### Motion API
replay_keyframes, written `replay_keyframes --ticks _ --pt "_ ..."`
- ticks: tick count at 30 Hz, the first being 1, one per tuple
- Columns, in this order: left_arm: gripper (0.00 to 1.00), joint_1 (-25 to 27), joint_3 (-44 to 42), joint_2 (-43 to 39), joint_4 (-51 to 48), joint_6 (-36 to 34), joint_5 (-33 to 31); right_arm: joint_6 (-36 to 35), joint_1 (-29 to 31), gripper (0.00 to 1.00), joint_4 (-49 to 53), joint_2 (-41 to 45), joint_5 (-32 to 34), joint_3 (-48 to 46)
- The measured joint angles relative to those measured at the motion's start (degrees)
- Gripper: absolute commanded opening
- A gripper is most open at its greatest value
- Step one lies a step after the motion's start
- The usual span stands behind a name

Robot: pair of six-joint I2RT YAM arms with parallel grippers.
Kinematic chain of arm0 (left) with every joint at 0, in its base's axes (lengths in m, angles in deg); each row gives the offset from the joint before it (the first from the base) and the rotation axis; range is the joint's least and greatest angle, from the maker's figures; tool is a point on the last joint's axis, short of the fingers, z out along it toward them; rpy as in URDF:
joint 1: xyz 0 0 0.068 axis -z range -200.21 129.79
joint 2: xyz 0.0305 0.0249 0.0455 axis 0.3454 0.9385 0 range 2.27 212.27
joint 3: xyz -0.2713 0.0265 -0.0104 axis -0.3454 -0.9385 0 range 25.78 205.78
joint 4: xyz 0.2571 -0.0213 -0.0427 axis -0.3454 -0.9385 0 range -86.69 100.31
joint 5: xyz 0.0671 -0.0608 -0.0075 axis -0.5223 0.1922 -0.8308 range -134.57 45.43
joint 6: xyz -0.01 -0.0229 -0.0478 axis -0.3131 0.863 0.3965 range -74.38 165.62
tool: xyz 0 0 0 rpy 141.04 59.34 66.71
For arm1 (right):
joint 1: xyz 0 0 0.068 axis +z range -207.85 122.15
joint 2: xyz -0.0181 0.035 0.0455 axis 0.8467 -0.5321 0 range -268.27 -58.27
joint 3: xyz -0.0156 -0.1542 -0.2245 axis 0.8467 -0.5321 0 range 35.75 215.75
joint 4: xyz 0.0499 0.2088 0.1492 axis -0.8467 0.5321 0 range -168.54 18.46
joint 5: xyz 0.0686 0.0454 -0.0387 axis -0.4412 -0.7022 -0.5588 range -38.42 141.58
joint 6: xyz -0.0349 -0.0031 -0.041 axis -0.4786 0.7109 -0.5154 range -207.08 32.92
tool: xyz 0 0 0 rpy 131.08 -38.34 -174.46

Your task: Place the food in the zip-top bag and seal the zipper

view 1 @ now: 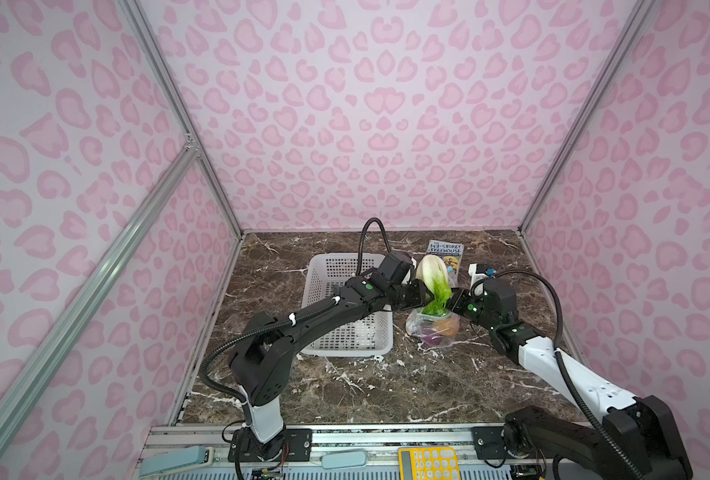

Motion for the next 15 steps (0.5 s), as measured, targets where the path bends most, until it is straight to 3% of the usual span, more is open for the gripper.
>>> replay_keyframes --ticks 15 --pt "0.4 -0.59 -10.23 -7.72 -1.64 -0.2 -0.87 -4.72 7.93 0.0 2.45 -8.31 -1.55 8.55"
